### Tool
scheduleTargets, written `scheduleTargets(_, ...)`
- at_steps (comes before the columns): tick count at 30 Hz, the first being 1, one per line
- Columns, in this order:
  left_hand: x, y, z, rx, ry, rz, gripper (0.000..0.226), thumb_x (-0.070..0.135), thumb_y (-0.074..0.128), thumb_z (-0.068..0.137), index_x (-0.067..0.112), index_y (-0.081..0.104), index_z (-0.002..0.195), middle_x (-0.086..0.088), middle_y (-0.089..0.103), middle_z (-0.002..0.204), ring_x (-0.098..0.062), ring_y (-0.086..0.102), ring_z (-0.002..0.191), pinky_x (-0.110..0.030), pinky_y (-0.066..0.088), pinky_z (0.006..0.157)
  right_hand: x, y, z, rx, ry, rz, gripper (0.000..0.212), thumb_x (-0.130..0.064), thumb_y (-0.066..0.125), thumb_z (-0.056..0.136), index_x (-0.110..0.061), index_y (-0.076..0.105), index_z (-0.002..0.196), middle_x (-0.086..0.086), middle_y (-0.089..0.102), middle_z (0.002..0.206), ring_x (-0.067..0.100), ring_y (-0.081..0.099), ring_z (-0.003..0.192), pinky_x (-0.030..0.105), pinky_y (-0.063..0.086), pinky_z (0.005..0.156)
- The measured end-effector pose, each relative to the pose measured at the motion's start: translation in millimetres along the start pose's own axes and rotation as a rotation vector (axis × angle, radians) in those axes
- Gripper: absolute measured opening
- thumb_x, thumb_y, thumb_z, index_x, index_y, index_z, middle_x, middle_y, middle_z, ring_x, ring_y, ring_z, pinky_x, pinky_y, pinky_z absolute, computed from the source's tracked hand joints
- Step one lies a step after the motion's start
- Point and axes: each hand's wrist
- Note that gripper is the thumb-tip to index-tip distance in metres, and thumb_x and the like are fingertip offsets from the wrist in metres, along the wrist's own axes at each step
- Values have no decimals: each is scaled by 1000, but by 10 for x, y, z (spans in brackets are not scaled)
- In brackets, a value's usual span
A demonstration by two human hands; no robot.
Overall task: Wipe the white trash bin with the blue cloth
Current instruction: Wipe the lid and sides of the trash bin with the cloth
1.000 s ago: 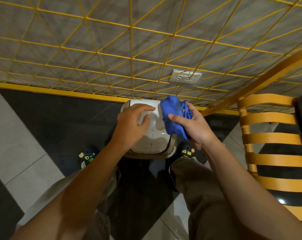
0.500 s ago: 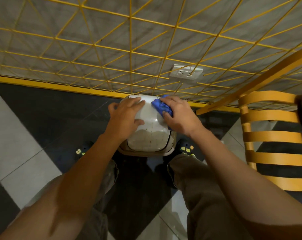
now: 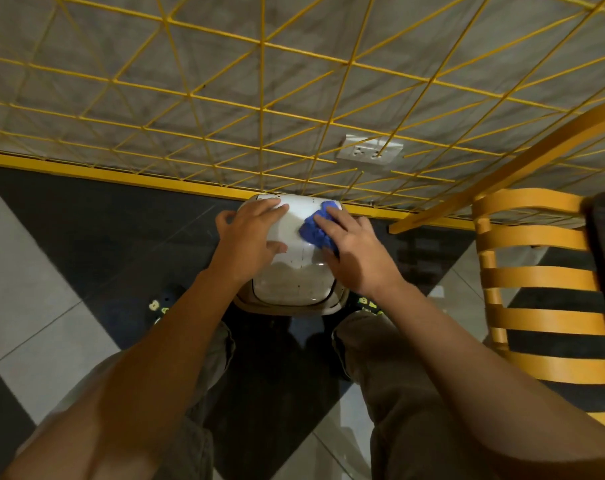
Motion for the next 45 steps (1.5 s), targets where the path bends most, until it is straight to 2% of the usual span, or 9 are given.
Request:
scheduleTargets(3, -5, -3, 8, 1, 7, -3, 66, 32, 67, 81, 29, 36, 139, 8, 30, 150, -12, 20, 140, -36, 10, 106, 62, -2, -93, -10, -66, -82, 56, -21, 49, 93, -24, 30, 146, -3, 24, 155, 26, 34, 123, 40, 42, 98)
scheduleTargets(9, 4, -7, 26, -8, -2, 11, 67, 31, 67, 80, 29, 36, 139, 7, 31, 150, -13, 21, 140, -37, 9, 109, 8, -130, 241, 31, 98, -18, 51, -21, 43, 94, -20, 33, 144, 2, 30, 152, 28, 31, 130, 41, 33, 108)
scheduleTargets(14, 6, 1, 26, -22, -9, 28, 66, 32, 66, 82, 29, 35, 140, 8, 28, 151, -12, 19, 141, -39, 11, 109, -167, 9, 115, -14, -48, -26, 51, -16, 45, 93, -16, 35, 144, 4, 30, 152, 35, 31, 128, 45, 36, 105)
scheduleTargets(20, 1, -1, 22, -22, -5, 21, 67, 31, 65, 82, 29, 34, 140, 8, 28, 151, -12, 18, 141, -38, 9, 111, -73, -80, 238, 10, 118, 45, 51, -18, 43, 94, -19, 32, 145, 3, 26, 154, 30, 26, 134, 40, 28, 111)
scheduleTargets(24, 11, -2, 19, -26, 7, 32, 67, 30, 64, 83, 27, 32, 142, 7, 27, 152, -13, 17, 142, -38, 11, 112, -126, 52, 68, -19, -26, -11, 55, -17, 47, 93, -16, 30, 145, 5, 22, 155, 37, 24, 136, 46, 34, 108)
scheduleTargets(29, 5, -20, 36, -29, 22, -9, 68, 29, 67, 81, 24, 35, 141, 4, 30, 151, -17, 21, 141, -36, 11, 113, 148, -98, 135, 31, 8, -46, 54, -21, 47, 95, -19, 30, 146, 4, 24, 154, 30, 31, 131, 37, 25, 112)
scheduleTargets(35, 51, -76, 49, -43, 35, 23, 69, 28, 69, 80, 22, 36, 140, 2, 32, 149, -19, 26, 138, -33, 15, 112, 249, 35, -223, -4, -164, -117, 54, -18, 51, 92, -18, 35, 144, 6, 27, 153, 31, 38, 120, 42, 39, 105)
scheduleTargets(39, 60, -67, 42, -50, 37, 17, 69, 27, 69, 80, 20, 36, 140, 1, 32, 149, -19, 26, 138, -35, 17, 112, 323, 62, -310, -56, -232, -217, 58, -18, 51, 92, -22, 30, 146, 4, 23, 154, 29, 37, 122, 39, 42, 102)
scheduleTargets(45, 72, -68, 52, -56, 22, 20, 68, 26, 69, 79, 20, 37, 139, 1, 33, 148, -19, 28, 137, -38, 23, 111, 430, -19, -103, 37, -134, -98, 54, -17, 51, 93, -19, 34, 145, 6, 28, 152, 32, 39, 122, 42, 34, 108)
Point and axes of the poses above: each hand's wrist, its own z-axis towards the middle knuckle, its own y-axis out of the palm, x = y × z
